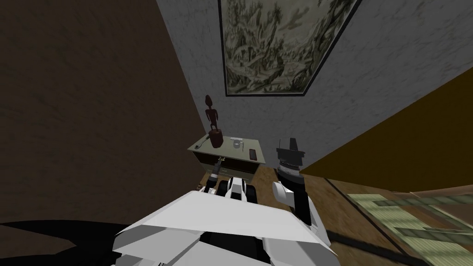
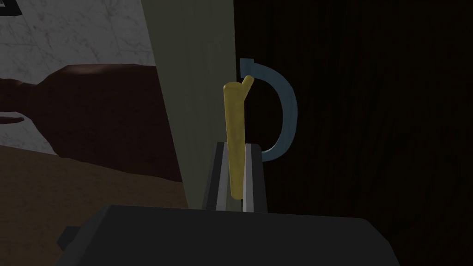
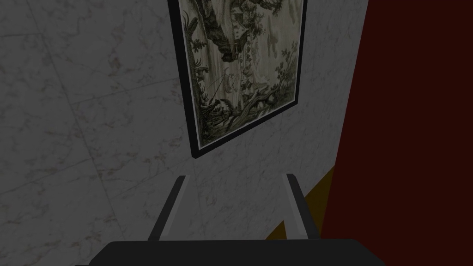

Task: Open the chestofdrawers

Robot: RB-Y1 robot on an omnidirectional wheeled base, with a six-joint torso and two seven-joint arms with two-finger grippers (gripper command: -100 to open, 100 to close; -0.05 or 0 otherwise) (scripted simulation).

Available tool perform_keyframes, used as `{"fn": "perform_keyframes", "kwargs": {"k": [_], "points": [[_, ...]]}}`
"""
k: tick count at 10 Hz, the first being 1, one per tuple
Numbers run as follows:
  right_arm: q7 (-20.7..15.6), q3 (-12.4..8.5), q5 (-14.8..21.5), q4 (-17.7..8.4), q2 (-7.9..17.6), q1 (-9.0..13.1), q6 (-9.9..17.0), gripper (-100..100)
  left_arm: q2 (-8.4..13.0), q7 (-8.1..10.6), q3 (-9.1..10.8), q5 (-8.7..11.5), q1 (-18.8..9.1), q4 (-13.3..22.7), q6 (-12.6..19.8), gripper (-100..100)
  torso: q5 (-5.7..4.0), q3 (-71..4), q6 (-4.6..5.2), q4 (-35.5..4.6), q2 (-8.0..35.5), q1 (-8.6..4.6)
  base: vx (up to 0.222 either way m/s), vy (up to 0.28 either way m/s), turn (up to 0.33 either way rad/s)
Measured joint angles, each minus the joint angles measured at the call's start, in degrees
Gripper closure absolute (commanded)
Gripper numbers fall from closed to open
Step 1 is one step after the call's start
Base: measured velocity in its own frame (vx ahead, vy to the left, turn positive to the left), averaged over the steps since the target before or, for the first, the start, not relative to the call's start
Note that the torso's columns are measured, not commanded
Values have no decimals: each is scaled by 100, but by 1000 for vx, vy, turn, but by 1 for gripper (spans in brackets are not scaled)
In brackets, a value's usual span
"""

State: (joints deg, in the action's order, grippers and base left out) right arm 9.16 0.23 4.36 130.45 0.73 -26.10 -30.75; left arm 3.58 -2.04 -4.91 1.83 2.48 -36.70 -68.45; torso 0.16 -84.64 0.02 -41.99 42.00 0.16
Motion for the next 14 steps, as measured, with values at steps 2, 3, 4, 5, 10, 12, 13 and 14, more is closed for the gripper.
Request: {"fn": "perform_keyframes", "kwargs": {"k": [2,3,4,5,10,12,13,14], "points": [[0,0,0,0,0,0,0,0,-6,3,-23,-5,106,90,-203,100,7,-11,-1,12,-17,10,1,3,6],[0,0,0,0,0,-1,0,0,-11,-1,-21,-3,89,121,-263,100,0,-12,0,0,-13,5,-106,32,180],[0,-1,0,0,0,0,0,0,-32,-22,-110,22,-12,94,-174,100,-3,9,-7,-10,27,8,-161,58,178],[0,-1,0,0,1,1,0,0,-81,-72,-205,36,-71,45,-67,100,-1,24,-12,-12,50,12,-182,47,182],[0,0,0,0,0,1,0,0,-227,-261,-554,124,-348,100,361,100,-17,-18,1,-15,-19,-22,-112,34,39],[0,0,0,0,0,0,0,0,-176,-454,-728,407,-173,-79,299,100,-14,-10,10,-20,-3,-27,-14,50,-150],[0,0,0,0,1,0,0,0,-151,-601,-856,580,-56,-192,238,100,-11,1,15,-20,16,-28,-14,42,-155],[0,0,0,0,0,0,0,0,-136,-705,-942,721,35,-297,216,100,-15,7,10,-25,25,-32,-17,43,-237]]}}
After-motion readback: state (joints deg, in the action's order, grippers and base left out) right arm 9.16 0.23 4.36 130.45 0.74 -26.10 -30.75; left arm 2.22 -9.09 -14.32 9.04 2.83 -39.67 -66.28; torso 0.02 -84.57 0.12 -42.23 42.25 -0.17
